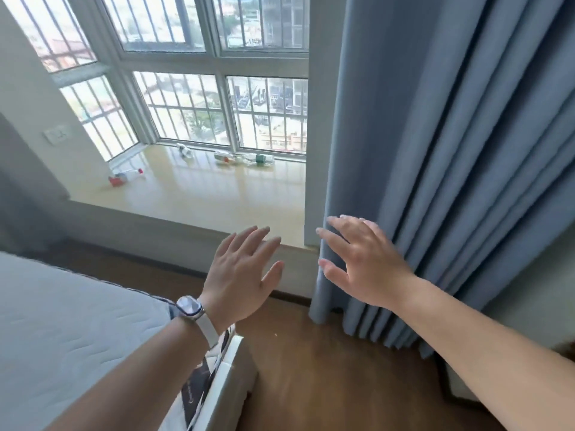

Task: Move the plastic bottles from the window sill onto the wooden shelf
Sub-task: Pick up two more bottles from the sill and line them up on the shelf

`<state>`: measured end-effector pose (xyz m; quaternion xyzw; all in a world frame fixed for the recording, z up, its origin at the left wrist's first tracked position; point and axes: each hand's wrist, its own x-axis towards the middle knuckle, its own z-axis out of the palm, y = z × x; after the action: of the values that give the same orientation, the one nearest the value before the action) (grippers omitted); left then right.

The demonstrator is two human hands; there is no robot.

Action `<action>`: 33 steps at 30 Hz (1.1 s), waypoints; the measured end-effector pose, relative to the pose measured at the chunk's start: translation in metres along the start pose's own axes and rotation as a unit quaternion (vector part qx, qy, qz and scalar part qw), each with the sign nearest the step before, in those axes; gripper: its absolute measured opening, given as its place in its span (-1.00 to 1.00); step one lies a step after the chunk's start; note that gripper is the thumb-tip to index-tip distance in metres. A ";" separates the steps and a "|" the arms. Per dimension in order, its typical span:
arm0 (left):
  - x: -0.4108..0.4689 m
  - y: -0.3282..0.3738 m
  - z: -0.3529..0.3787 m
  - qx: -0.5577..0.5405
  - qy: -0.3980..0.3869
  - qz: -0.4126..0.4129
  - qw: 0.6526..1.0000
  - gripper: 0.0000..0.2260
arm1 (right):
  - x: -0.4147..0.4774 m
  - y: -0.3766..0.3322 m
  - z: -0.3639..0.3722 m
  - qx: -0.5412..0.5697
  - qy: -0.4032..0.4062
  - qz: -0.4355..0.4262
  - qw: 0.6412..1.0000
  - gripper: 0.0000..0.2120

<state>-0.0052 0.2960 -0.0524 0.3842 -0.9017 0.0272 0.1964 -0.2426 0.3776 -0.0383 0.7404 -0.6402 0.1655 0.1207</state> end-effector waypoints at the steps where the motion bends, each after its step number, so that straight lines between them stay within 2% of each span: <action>1: -0.003 -0.010 -0.002 0.005 0.001 -0.011 1.000 -0.58 | 0.009 -0.006 0.003 0.001 -0.006 -0.011 1.000 -0.50; 14: 0.012 -0.087 0.002 0.040 0.023 -0.104 0.994 -0.57 | 0.121 -0.026 0.056 0.041 -0.104 -0.093 0.989 -0.44; 19: 0.063 -0.110 0.009 0.061 0.035 -0.113 0.991 -0.58 | 0.186 0.002 0.068 0.049 -0.084 -0.105 0.990 -0.41; 24: 0.146 -0.126 0.020 0.064 0.022 -0.117 0.991 -0.56 | 0.248 0.052 0.077 0.040 -0.031 -0.114 0.992 -0.46; 29: 0.220 -0.143 0.033 0.084 0.026 -0.129 0.988 -0.54 | 0.313 0.094 0.084 0.040 -0.028 -0.139 0.989 -0.45; 33: 0.241 -0.163 0.045 0.096 0.018 -0.158 0.983 -0.54 | 0.352 0.102 0.104 0.049 -0.045 -0.163 0.984 -0.44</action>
<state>-0.0565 0.0075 -0.0198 0.5387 -0.8190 0.0886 0.1766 -0.2896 0.0023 0.0039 0.8466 -0.5068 0.1414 0.0802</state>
